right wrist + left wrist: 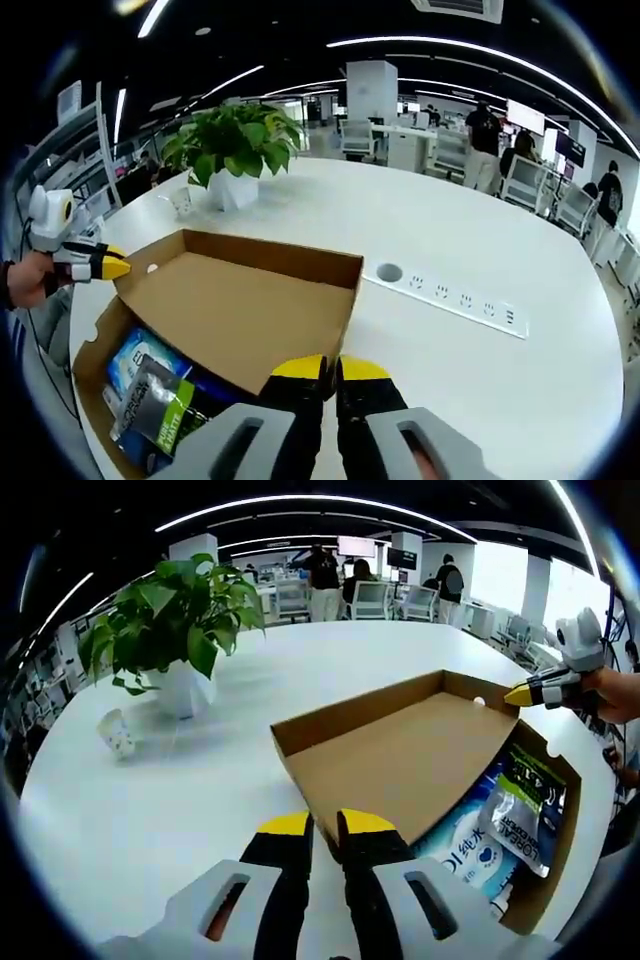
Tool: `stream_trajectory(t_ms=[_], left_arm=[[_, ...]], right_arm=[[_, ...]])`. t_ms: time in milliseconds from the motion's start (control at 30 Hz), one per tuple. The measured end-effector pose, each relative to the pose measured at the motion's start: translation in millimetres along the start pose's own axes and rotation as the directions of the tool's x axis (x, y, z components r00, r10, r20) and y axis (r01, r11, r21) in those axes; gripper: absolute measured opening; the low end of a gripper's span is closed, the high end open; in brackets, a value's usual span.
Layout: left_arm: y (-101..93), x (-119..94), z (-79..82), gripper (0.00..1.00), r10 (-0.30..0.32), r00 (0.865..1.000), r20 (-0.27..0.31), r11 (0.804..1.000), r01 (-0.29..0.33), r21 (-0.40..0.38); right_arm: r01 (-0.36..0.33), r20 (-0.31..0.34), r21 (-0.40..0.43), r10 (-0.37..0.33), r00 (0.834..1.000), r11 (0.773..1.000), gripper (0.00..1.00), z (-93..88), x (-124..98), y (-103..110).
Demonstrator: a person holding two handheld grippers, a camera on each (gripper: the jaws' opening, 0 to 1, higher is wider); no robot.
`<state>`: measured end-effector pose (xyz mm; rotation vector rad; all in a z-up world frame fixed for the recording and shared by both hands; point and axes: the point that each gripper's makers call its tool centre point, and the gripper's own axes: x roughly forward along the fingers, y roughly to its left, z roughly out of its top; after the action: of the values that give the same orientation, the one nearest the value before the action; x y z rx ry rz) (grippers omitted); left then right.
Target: Operate the shoe box by opening the lid, removing the specified soft item, and placing it in the target area until the item is outside and the box remains undamaged.
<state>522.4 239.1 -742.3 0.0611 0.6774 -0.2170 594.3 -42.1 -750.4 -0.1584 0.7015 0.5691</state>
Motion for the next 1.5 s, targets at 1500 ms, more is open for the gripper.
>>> stream_trajectory(t_ms=[1500], left_arm=[[-4.2, -29.5, -15.8, 0.20, -0.076, 0.997, 0.025, 0.993, 0.078, -0.088]], right_arm=[[0.063, -0.004, 0.066, -0.063, 0.998, 0.996, 0.15, -29.4, -57.4, 5.4]])
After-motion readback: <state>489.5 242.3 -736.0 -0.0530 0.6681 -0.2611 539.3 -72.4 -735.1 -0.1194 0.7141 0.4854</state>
